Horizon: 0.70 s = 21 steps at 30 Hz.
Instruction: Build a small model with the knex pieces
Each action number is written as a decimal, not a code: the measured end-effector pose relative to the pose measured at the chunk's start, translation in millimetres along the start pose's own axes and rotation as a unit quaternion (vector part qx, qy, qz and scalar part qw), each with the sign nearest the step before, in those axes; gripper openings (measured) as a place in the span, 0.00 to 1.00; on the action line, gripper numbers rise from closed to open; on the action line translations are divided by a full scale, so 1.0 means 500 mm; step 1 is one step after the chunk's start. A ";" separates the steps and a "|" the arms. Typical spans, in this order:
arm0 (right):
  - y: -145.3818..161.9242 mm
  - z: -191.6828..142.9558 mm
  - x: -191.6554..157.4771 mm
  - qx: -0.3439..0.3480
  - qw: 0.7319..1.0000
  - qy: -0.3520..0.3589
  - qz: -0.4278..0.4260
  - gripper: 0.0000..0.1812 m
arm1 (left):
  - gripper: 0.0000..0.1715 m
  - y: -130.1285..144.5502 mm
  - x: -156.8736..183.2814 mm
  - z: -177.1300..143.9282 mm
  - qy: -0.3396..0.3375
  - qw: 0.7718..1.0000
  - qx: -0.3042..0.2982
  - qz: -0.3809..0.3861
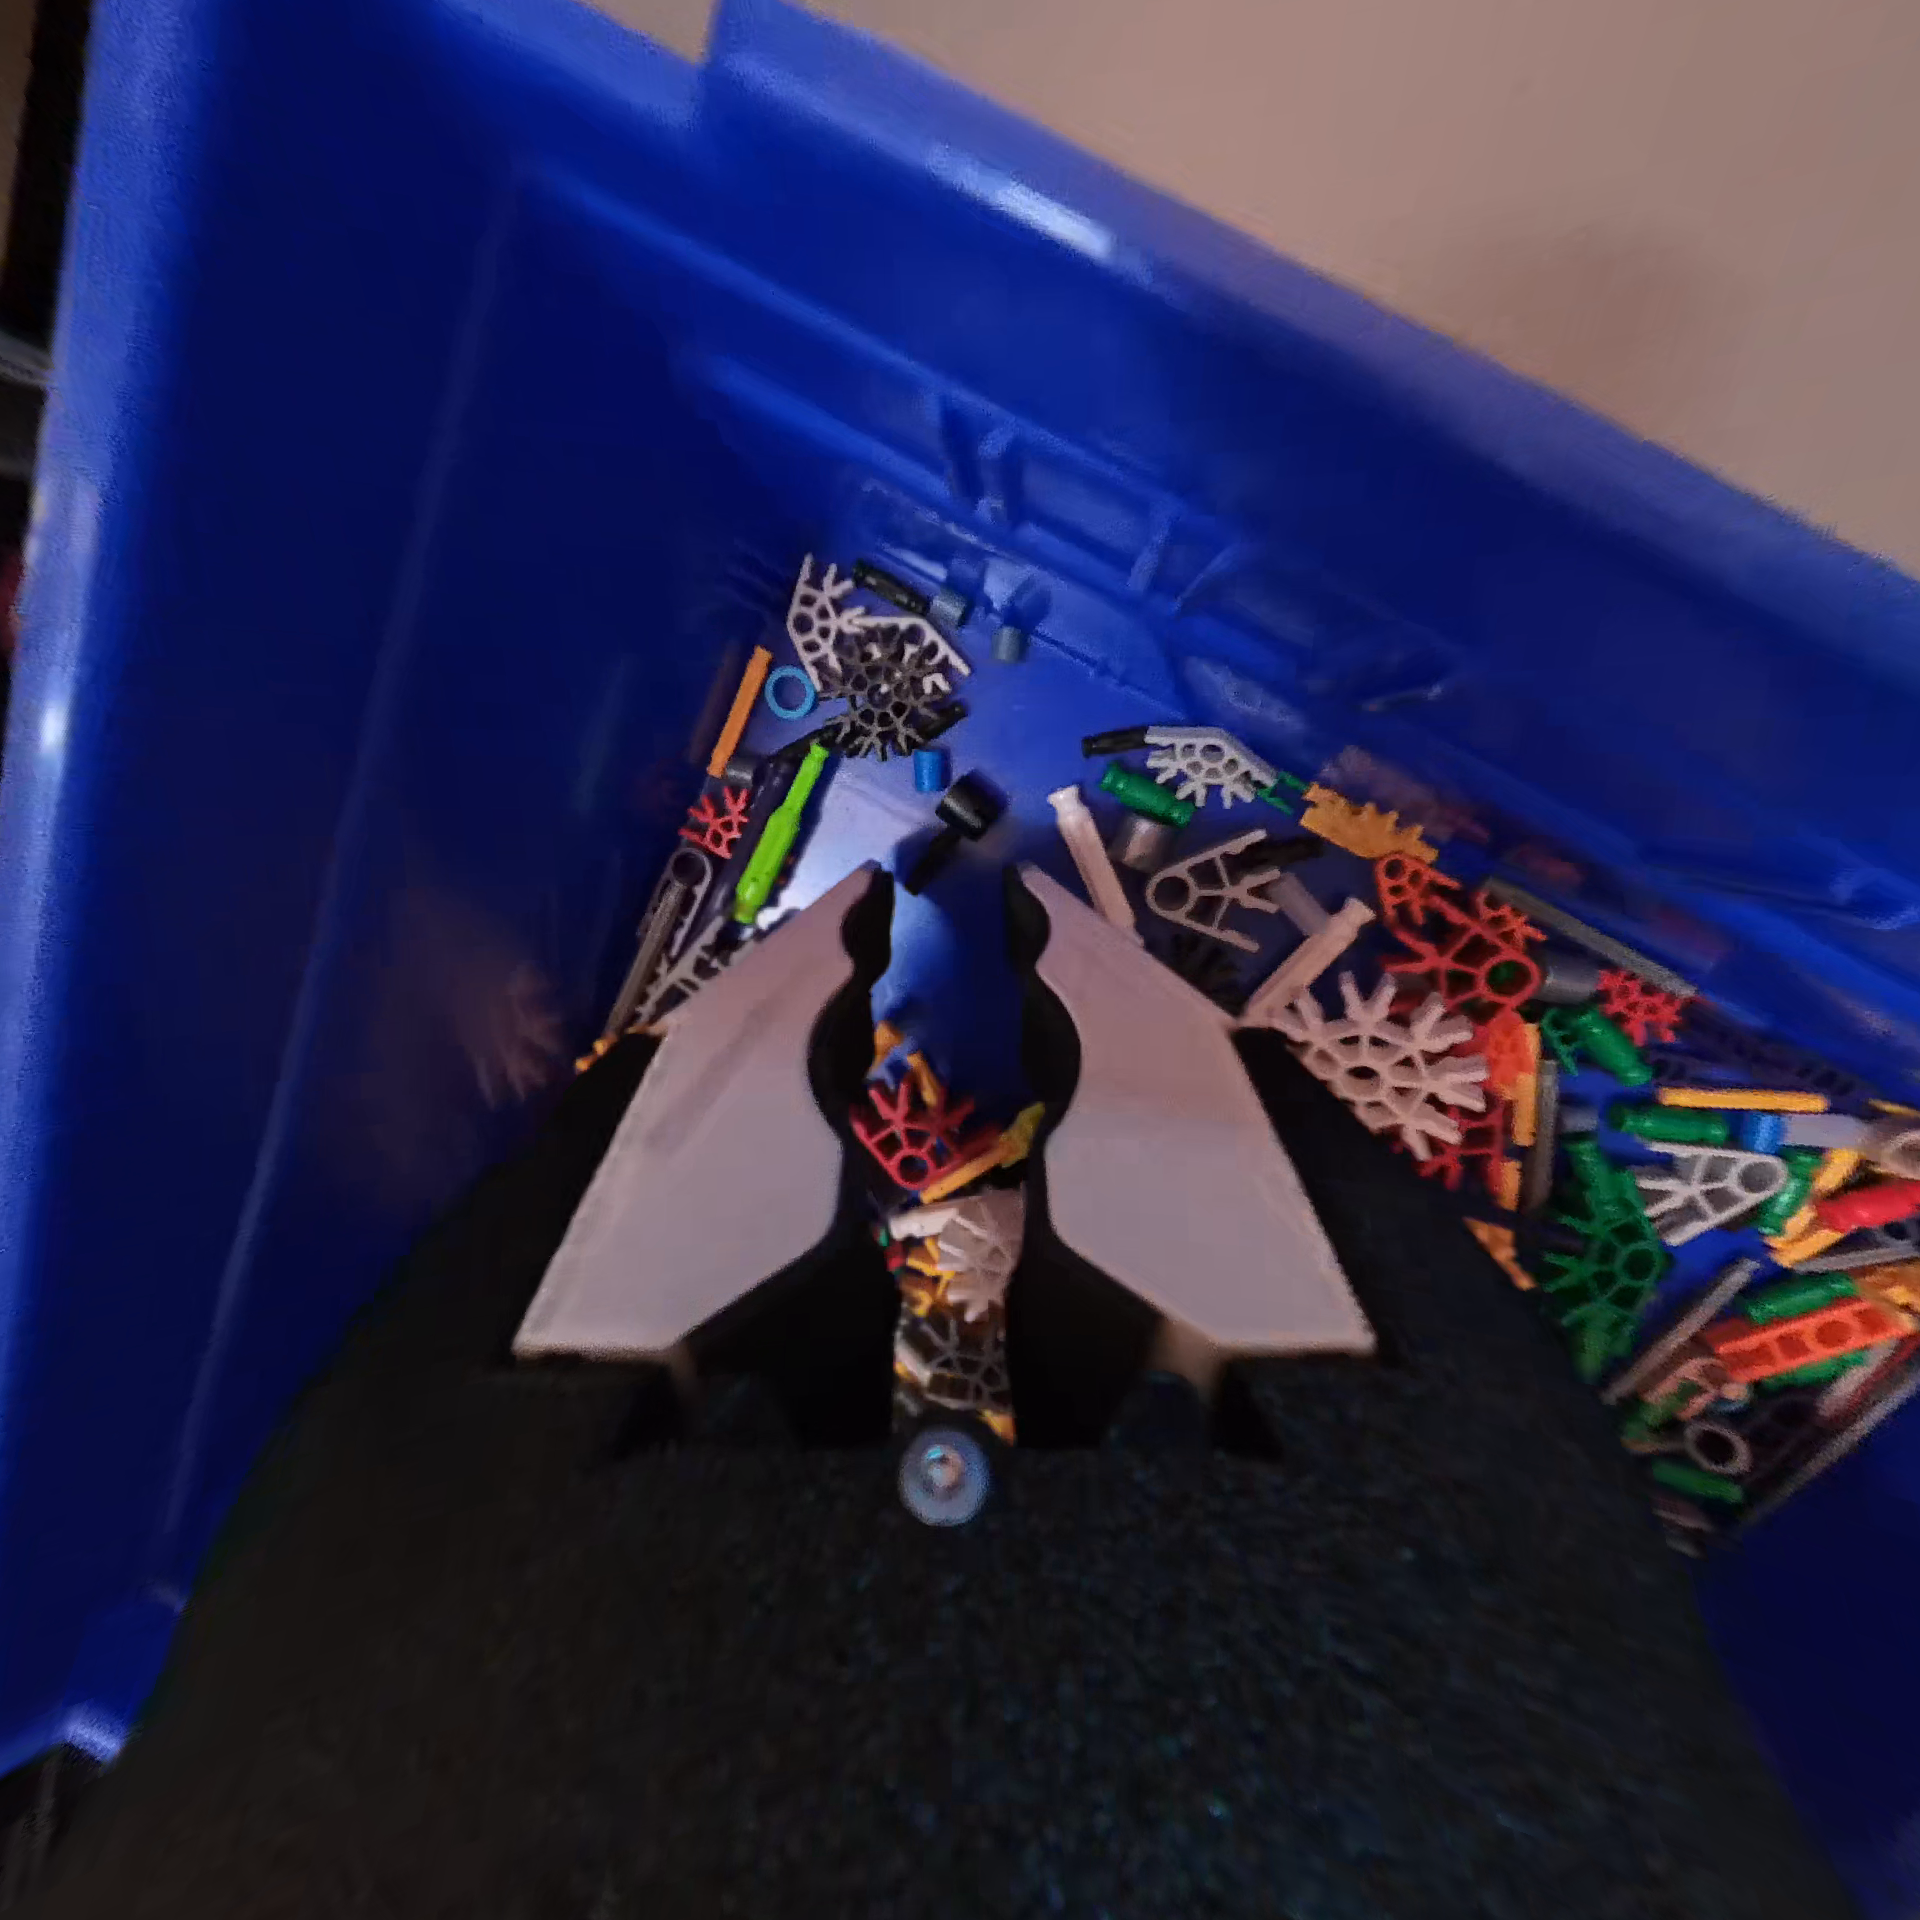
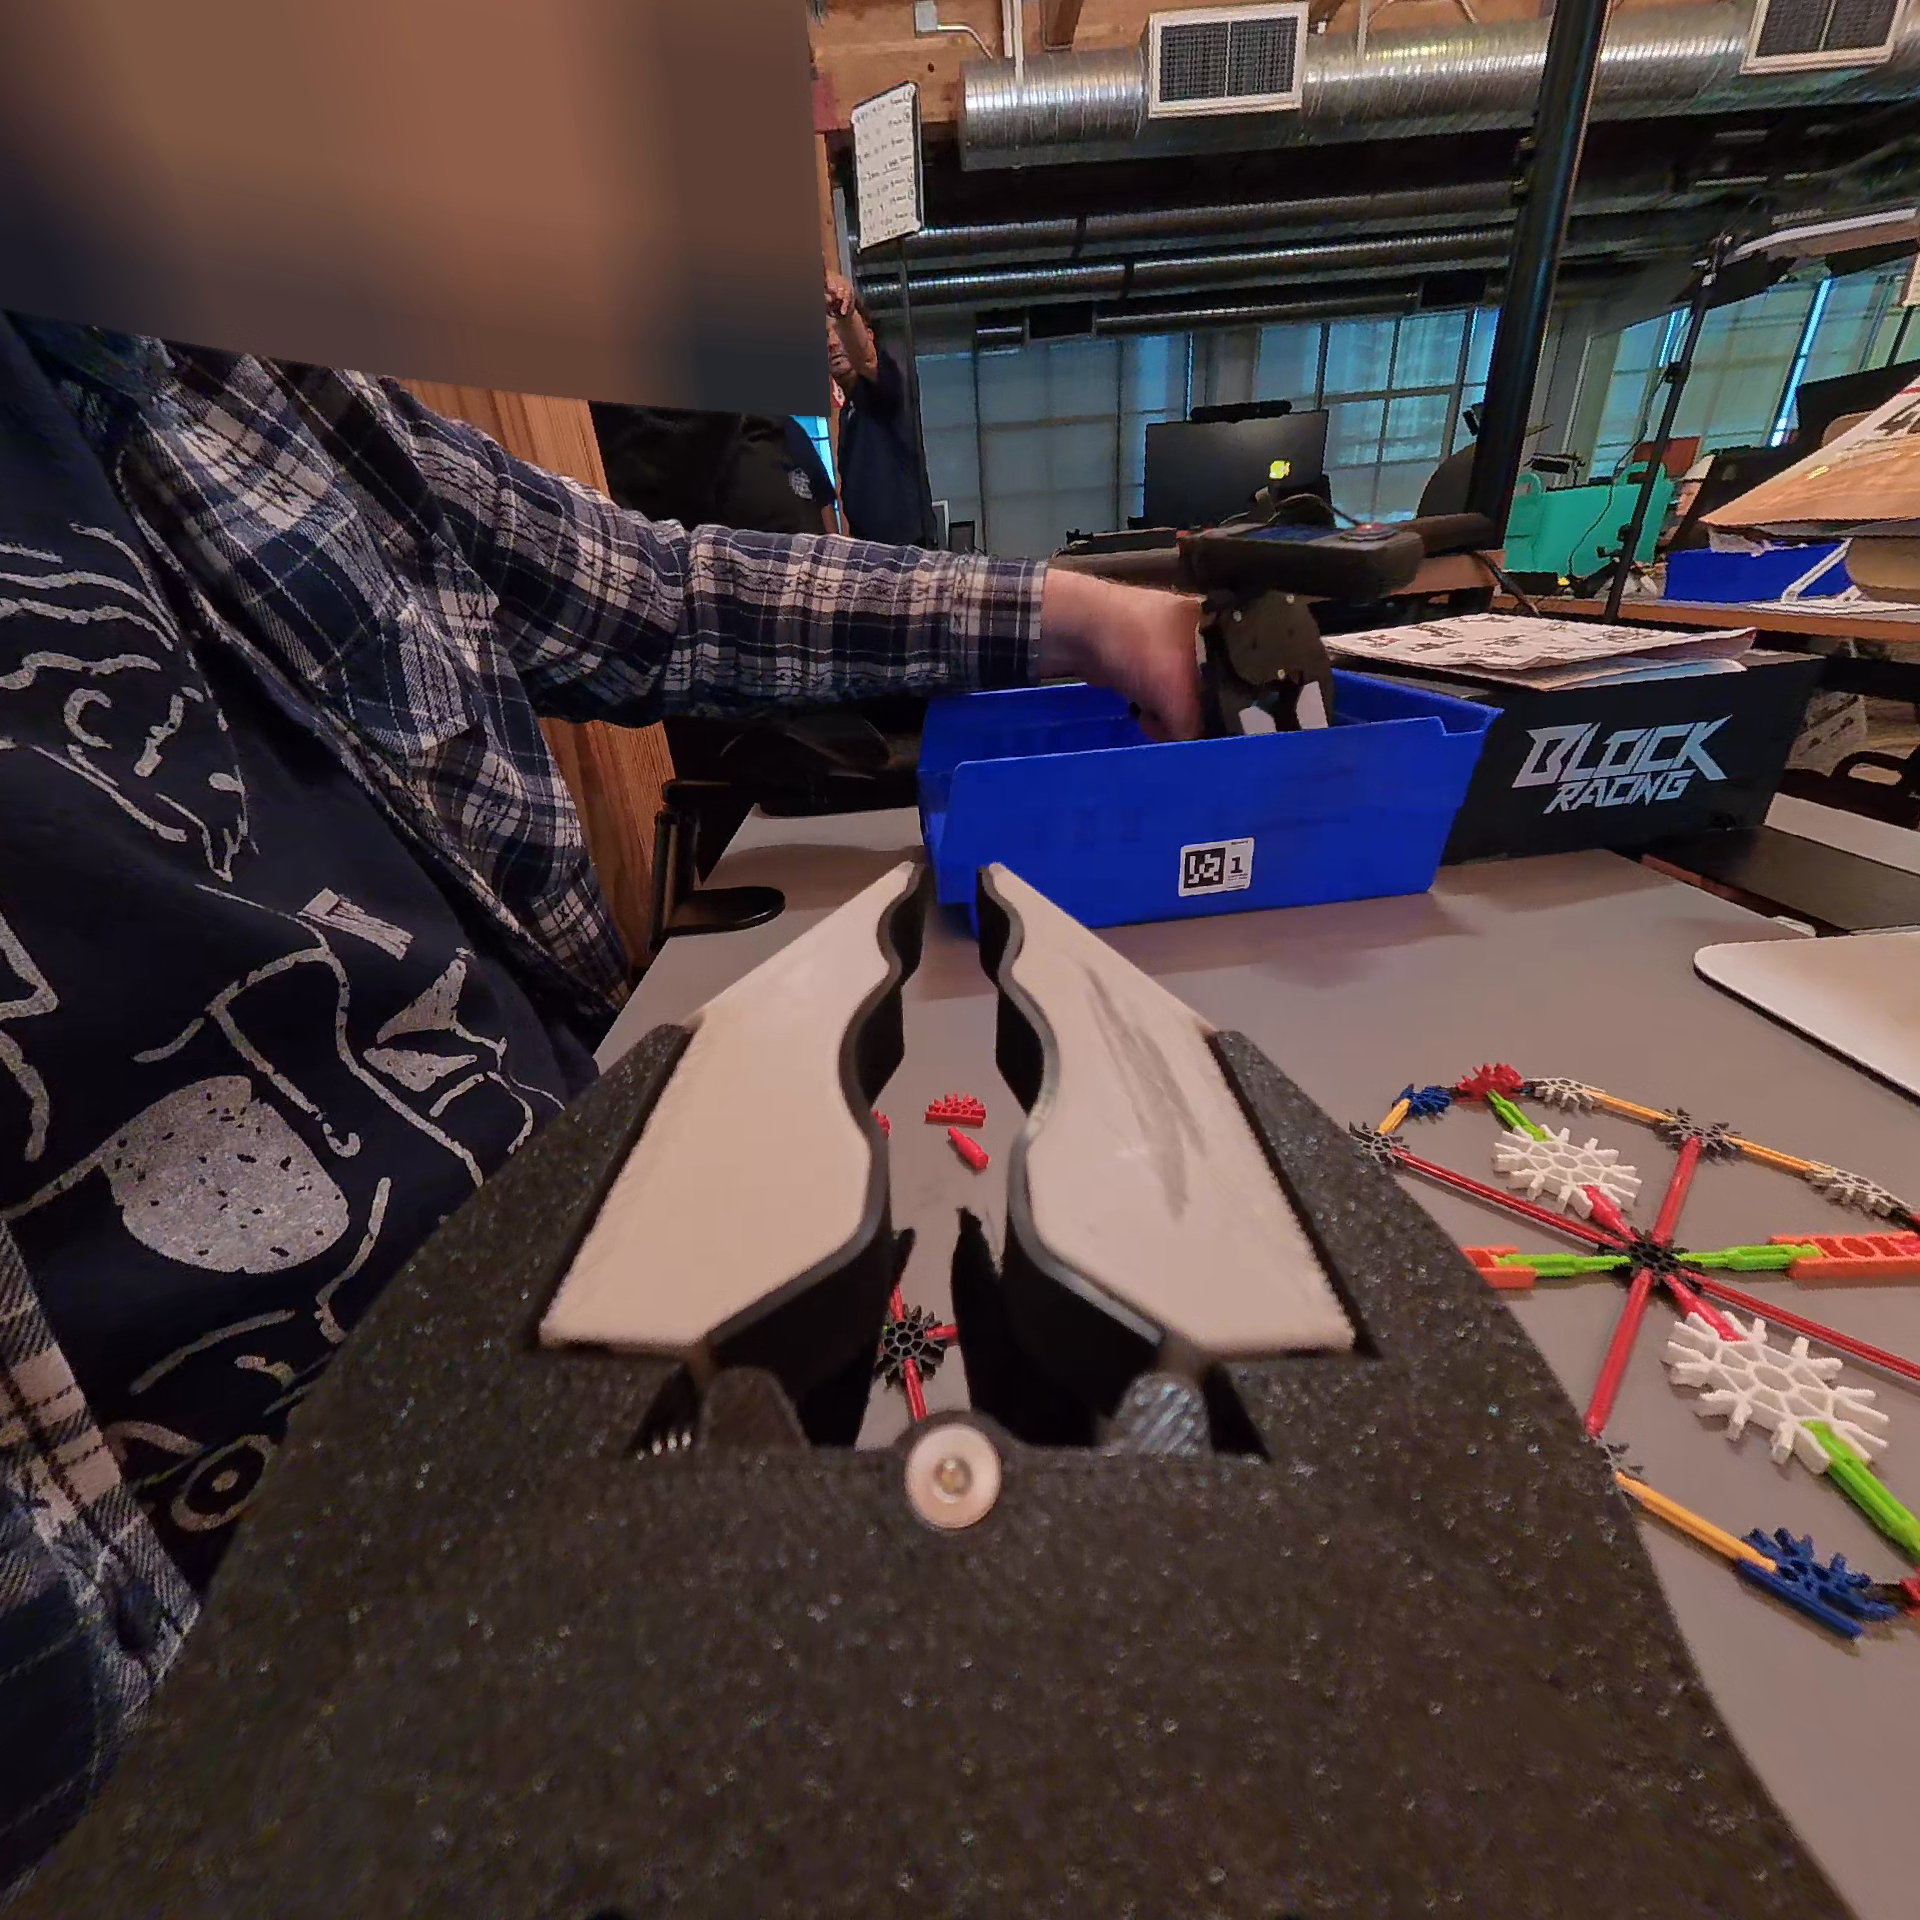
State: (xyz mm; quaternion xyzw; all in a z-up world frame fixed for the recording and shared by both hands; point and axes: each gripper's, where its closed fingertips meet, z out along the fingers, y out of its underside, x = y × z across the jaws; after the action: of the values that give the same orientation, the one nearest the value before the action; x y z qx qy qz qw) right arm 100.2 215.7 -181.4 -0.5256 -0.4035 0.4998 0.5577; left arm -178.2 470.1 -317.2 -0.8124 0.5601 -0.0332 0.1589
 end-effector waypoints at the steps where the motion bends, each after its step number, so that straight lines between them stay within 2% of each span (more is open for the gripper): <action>1: 0.000 0.000 0.000 0.000 1.000 0.000 0.000 0.05 | 0.12 0.004 -0.004 0.005 -0.010 1.000 -0.010 0.009; 6: -0.003 -0.002 -0.001 0.001 1.000 0.001 -0.003 0.05 | 0.01 -0.007 0.011 0.013 -0.005 0.999 -0.002 0.032; 11: -0.010 -0.004 -0.005 0.006 1.000 0.000 -0.008 0.05 | 0.01 0.002 0.007 0.008 -0.036 0.998 -0.002 0.052; 18: -0.012 -0.002 -0.009 0.007 1.000 -0.003 -0.009 0.05 | 0.01 -0.006 -0.006 -0.038 -0.036 0.998 0.052 0.029; 21: -0.009 -0.002 -0.007 0.004 1.000 -0.002 -0.008 0.05 | 0.01 -0.007 -0.006 -0.040 -0.036 0.997 0.051 0.034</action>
State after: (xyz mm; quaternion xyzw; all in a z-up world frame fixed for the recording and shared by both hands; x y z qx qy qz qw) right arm 101.1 212.3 -177.0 -0.5194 -0.4066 0.4977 0.5631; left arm -180.7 469.8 -297.0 -0.7842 0.5793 -0.0270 0.2209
